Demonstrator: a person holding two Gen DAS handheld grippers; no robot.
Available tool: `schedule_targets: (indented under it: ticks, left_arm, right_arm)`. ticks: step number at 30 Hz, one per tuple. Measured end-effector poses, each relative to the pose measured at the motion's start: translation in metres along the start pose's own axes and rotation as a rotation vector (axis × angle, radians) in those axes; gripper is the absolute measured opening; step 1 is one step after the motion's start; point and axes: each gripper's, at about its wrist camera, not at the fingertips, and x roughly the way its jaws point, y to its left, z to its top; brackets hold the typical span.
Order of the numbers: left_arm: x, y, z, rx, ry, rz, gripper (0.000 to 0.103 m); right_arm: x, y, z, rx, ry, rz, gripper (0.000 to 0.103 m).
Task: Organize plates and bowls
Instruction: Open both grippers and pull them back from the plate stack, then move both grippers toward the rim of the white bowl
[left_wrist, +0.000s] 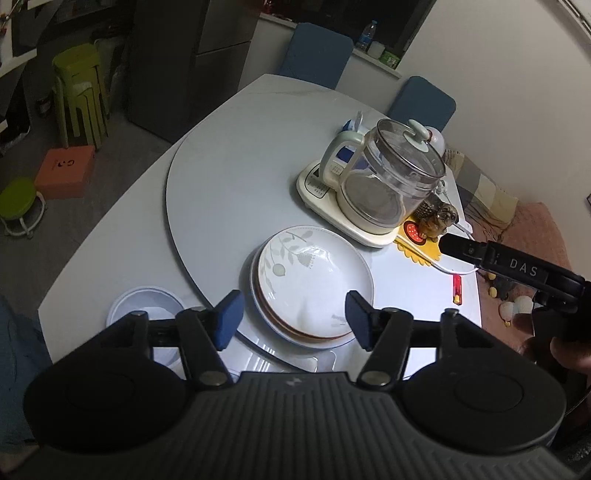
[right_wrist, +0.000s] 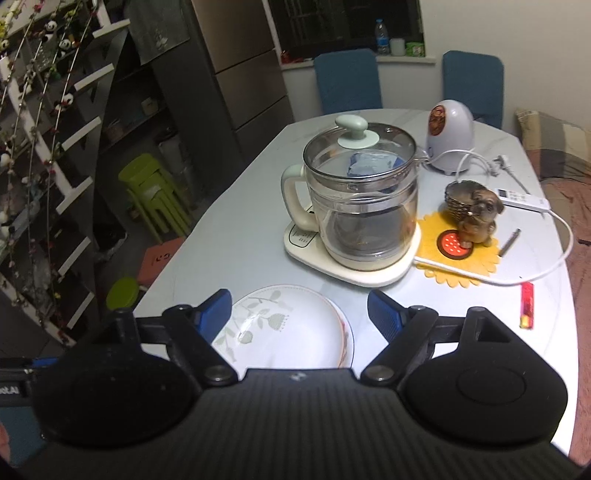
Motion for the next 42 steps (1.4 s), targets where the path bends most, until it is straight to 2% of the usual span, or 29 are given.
schedule_targets:
  ticks: [2, 3, 4, 11, 18, 23, 31, 42]
  left_arm:
    - [-0.018, 0.006, -0.006, 0.034, -0.002, 0.002, 0.077]
    - [-0.025, 0.01, -0.008, 0.046, 0.001, 0.002, 0.083]
    - [-0.034, 0.014, -0.011, 0.059, -0.002, 0.006, 0.088]
    - [-0.093, 0.053, -0.033, 0.117, -0.05, -0.029, 0.091]
    - [-0.13, 0.089, -0.05, 0.171, -0.042, -0.062, 0.092]
    - [-0.125, 0.1, -0.047, 0.175, -0.017, -0.042, 0.092]
    - [-0.095, 0.094, -0.041, 0.19, 0.047, -0.029, 0.092]
    - [-0.05, 0.074, -0.046, 0.177, 0.144, -0.018, 0.092]
  right_arm:
    - [-0.019, 0.01, -0.012, 0.008, -0.017, -0.03, 0.086]
    - [-0.029, 0.015, -0.018, 0.013, -0.026, -0.04, 0.092]
    - [-0.038, 0.021, -0.024, 0.021, -0.035, -0.047, 0.091]
    - [-0.094, 0.069, -0.064, 0.051, -0.086, -0.121, 0.091]
    - [-0.139, 0.113, -0.095, 0.131, -0.037, -0.187, 0.091]
    - [-0.172, 0.141, -0.099, 0.13, 0.009, -0.177, 0.091]
    - [-0.215, 0.155, -0.072, 0.155, 0.099, -0.137, 0.091]
    - [-0.209, 0.137, -0.064, 0.224, 0.188, -0.111, 0.091]
